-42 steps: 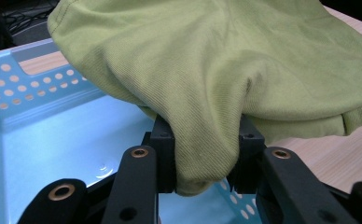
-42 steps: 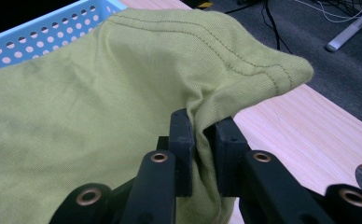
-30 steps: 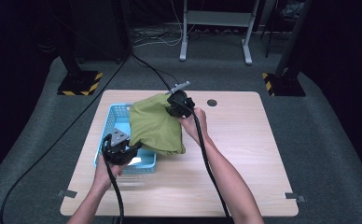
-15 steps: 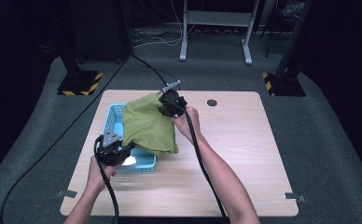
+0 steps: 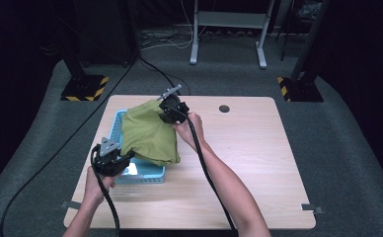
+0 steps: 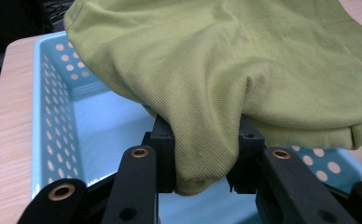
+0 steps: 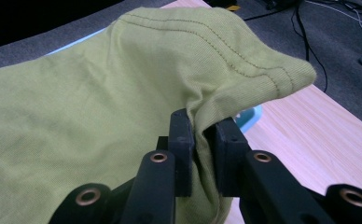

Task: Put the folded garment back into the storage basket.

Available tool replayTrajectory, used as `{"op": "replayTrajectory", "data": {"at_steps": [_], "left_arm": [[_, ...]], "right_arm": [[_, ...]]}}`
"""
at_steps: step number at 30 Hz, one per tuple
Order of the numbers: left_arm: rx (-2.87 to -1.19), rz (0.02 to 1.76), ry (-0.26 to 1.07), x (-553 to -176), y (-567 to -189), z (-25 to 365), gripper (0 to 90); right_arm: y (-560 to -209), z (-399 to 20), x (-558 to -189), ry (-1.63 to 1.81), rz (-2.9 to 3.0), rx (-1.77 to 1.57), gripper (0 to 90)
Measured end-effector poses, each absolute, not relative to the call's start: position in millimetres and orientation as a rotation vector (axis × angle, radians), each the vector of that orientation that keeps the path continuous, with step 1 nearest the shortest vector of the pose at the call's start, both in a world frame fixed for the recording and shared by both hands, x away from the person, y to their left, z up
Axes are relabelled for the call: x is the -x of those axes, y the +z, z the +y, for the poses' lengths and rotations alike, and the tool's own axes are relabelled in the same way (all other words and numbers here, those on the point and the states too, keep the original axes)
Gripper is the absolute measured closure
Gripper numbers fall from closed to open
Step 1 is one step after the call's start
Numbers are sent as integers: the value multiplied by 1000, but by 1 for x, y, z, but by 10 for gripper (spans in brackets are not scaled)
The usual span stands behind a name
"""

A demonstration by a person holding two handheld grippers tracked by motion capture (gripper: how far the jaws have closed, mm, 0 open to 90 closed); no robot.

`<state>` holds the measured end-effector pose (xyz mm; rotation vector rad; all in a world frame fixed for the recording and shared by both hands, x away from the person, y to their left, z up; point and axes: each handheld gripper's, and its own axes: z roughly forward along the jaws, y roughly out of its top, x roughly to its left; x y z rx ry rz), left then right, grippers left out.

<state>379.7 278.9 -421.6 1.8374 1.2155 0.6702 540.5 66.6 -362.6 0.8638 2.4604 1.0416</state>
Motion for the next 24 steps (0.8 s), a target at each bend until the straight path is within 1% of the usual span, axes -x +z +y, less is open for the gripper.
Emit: {"op": "replayTrajectory", "data": {"at_steps": [24], "left_arm": [[-1825, 1304, 691, -377, -428, 309, 686]], "right_arm": [[-370, 103, -542, 1052, 2521, -816, 794]]}}
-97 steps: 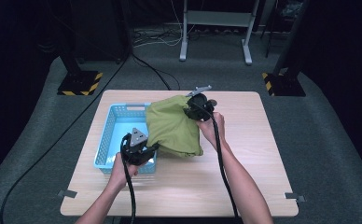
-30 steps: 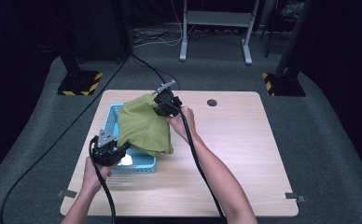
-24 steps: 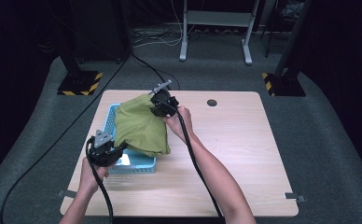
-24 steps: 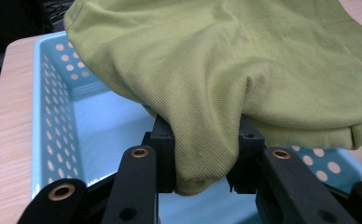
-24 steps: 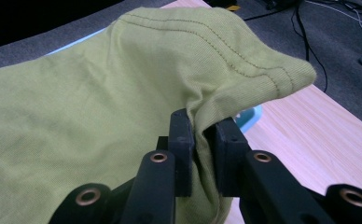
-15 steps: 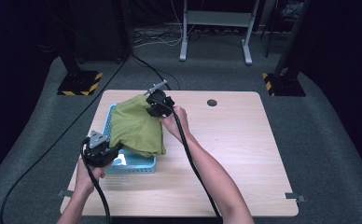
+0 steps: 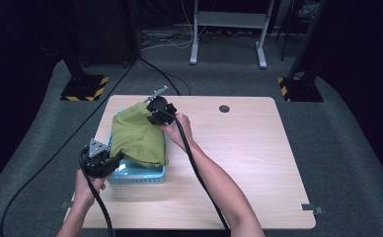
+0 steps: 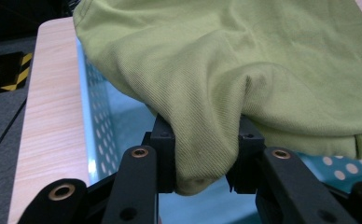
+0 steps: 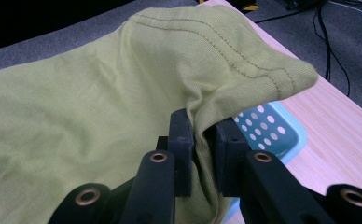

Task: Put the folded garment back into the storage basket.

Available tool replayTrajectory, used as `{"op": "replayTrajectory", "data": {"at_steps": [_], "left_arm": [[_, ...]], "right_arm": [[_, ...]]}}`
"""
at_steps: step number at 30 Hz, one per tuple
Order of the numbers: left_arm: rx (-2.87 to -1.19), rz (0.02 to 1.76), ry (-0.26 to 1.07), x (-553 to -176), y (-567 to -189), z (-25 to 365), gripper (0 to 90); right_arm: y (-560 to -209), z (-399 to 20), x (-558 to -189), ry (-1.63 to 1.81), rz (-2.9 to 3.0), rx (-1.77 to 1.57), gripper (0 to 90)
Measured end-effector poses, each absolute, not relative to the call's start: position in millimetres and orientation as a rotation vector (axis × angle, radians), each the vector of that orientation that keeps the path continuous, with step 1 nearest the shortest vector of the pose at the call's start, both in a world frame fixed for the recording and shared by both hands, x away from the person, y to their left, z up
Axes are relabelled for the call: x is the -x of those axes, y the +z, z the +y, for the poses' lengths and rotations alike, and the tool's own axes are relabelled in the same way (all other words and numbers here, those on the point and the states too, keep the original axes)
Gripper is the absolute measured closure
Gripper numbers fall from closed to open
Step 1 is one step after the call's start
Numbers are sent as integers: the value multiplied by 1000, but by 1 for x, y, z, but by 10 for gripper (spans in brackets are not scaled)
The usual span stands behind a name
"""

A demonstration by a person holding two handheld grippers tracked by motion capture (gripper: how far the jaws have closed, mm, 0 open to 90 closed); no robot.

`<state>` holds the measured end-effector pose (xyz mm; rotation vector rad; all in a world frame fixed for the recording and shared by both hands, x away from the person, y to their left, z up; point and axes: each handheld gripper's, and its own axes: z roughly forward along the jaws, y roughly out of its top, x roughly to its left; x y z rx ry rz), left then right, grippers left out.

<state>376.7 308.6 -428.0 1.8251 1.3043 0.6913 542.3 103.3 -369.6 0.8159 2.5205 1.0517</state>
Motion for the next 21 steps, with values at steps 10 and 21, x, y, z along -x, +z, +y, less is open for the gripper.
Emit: {"op": "replayTrajectory", "data": {"at_steps": [10, 21], "left_arm": [[-1847, 1324, 691, -381, -431, 315, 686], [-1862, 1340, 686, -388, -433, 319, 685]], "right_arm": [[-375, 110, -544, 1054, 2531, -820, 790], [-383, 111, -547, 1059, 2530, -853, 785]]}}
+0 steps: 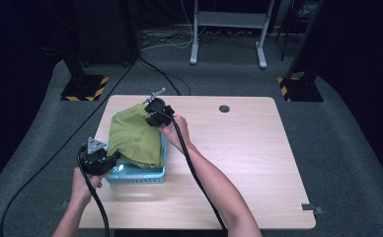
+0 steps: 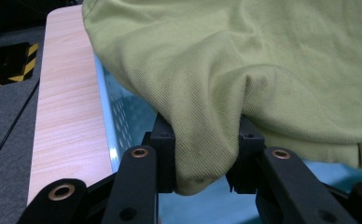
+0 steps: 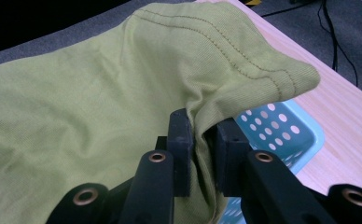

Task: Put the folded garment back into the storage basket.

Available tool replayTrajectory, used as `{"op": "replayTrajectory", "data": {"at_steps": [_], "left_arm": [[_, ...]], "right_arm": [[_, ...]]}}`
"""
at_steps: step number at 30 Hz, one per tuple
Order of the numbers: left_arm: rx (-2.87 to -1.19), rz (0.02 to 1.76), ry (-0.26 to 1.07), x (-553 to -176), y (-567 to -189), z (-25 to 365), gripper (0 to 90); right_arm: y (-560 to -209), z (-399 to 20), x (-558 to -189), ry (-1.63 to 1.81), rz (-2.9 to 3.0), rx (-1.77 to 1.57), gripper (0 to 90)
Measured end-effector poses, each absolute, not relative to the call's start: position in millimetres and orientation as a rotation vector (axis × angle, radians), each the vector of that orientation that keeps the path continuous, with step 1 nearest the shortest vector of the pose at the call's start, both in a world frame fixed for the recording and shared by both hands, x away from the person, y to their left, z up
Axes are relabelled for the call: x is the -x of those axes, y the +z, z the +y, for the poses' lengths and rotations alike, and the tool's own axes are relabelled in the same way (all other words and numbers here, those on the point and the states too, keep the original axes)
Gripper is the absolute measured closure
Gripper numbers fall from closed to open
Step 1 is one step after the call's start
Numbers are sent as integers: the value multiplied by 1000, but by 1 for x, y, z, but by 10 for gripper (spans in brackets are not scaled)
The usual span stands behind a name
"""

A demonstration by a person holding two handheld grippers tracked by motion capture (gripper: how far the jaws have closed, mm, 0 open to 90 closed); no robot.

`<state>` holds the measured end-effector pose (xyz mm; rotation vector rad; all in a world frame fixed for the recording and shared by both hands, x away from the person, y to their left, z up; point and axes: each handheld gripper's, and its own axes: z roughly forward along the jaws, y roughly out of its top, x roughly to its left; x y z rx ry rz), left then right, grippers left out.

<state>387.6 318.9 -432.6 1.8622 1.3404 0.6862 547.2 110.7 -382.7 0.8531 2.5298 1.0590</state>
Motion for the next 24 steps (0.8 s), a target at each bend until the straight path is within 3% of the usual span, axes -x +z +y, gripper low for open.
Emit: {"op": "replayTrajectory", "data": {"at_steps": [5, 6, 9, 10, 13, 17, 24], "left_arm": [[-1890, 1369, 681, -394, -438, 320, 677], [-1903, 1373, 677, -395, -439, 320, 663], [-1952, 1397, 652, -400, -444, 319, 497], [-1965, 1404, 649, -401, -445, 318, 383], [-1980, 1398, 627, -402, -446, 316, 206], [-1995, 1379, 609, -402, -444, 310, 121], [-1991, 1353, 579, -403, -441, 300, 45]], "right_arm": [[-389, 110, -548, 1041, 2534, -873, 770], [-391, 110, -549, 1036, 2535, -878, 725], [-396, 109, -551, 991, 2555, -915, 482], [-398, 109, -552, 971, 2558, -928, 397], [-403, 103, -554, 930, 2544, -968, 244], [-406, 94, -556, 919, 2543, -994, 169], [-406, 81, -553, 946, 2547, -985, 73]]}}
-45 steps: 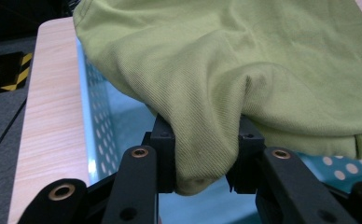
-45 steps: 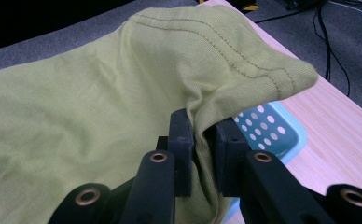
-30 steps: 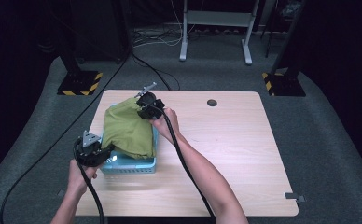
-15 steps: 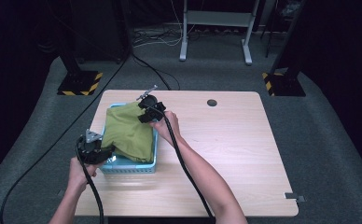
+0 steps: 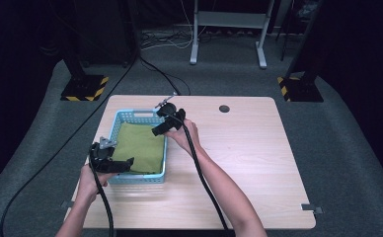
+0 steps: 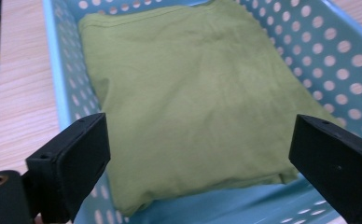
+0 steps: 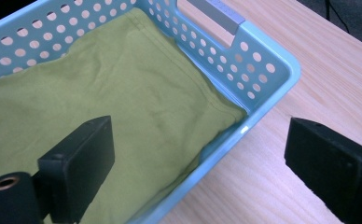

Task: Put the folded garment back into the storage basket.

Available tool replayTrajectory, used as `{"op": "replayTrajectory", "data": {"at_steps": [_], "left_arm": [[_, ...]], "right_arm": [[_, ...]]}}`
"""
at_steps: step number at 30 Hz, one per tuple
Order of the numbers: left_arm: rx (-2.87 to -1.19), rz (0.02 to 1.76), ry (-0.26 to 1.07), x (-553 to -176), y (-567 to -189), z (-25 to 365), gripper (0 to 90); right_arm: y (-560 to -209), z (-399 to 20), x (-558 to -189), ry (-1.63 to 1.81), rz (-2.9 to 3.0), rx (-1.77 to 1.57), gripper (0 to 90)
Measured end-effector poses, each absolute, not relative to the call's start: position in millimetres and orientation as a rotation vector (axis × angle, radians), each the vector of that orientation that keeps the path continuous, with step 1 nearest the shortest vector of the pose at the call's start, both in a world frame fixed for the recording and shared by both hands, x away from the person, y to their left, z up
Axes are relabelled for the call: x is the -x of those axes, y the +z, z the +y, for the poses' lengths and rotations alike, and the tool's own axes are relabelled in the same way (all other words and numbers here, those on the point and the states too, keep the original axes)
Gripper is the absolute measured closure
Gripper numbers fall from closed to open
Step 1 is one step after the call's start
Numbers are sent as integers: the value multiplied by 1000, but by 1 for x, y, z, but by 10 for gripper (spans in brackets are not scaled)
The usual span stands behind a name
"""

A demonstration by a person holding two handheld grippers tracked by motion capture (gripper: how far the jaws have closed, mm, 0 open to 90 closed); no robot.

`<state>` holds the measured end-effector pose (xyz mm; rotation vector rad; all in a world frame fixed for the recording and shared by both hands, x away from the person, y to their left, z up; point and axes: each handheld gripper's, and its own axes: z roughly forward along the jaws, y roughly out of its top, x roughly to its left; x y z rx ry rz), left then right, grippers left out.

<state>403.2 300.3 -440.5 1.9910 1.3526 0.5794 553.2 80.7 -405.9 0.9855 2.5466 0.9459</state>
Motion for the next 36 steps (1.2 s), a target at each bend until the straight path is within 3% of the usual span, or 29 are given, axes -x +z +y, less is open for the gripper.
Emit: {"op": "replayTrajectory", "data": {"at_steps": [36], "left_arm": [[-2066, 1121, 512, -401, -430, 240, 4]], "right_arm": [[-394, -19, -509, 1018, 2441, -1005, 31]]}}
